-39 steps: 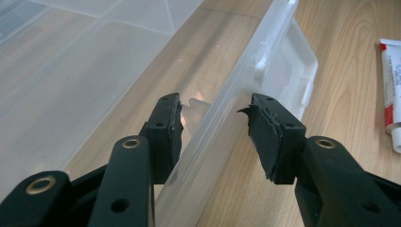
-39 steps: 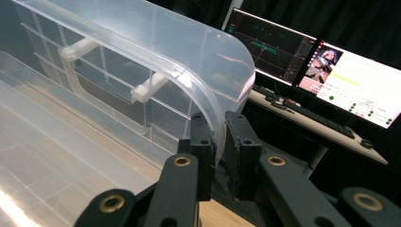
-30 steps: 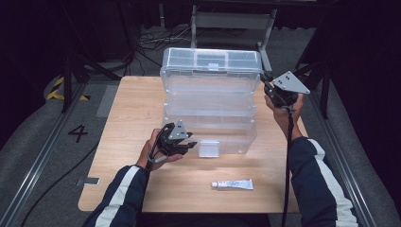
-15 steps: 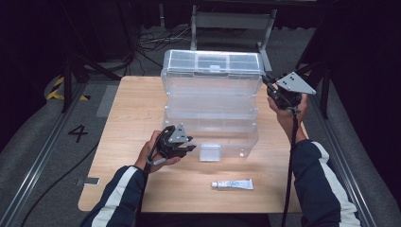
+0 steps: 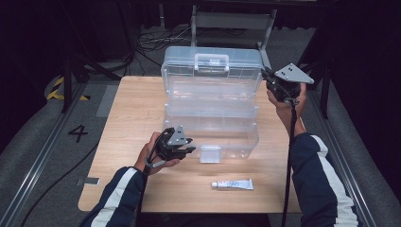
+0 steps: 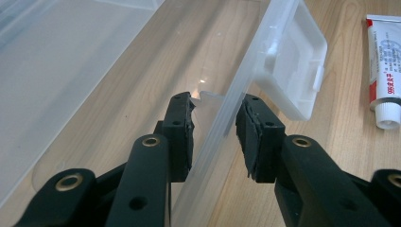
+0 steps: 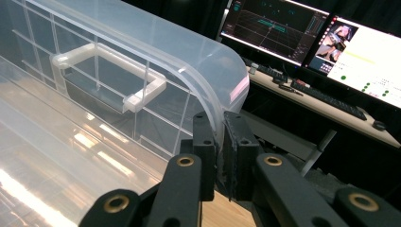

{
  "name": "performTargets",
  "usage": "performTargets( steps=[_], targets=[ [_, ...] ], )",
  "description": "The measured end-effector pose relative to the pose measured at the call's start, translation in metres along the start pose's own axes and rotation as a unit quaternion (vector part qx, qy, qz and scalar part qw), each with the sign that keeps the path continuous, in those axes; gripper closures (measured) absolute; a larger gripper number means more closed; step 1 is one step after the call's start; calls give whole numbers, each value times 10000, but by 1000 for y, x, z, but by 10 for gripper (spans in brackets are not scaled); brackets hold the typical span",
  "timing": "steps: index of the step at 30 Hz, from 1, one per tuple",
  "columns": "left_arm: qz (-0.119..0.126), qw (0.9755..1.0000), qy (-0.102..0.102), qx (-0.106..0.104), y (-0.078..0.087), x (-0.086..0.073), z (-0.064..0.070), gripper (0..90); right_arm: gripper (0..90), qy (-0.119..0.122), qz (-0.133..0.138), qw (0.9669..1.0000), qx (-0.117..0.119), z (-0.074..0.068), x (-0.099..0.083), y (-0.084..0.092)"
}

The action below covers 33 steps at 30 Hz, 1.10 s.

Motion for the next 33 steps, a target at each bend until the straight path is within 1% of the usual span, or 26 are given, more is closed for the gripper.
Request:
performTargets(
  steps=[9,13,22,23,33],
  targets=[
    [-9,10000,-30,6,0,0,0,671,852,-168,-185,9997,17,6,4,-13],
    [-7,10000,-33,16,0,0,0,671,853,-165,-238,9996,6,7,4,-16],
    [-4,10000,-36,8,0,0,0,672,854,-264,-281,9992,40,11,5,-24],
    [-3,10000,-35,11,0,0,0,672,854,-291,-320,9990,75,12,6,-26],
    [-1,10000,-58,14,1,-1,-1,673,855,-402,-453,9981,87,16,7,-36]
  ],
)
Point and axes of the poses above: each handheld gripper's, and its own axes: y roughly backward along the jaws, x roughly out of its top, z roughly to its right, the point moved 9 cm from there along -y, roughly forward along the jaws, and after that the axes turned 3 degrees about -z, right-handed, at the moved point
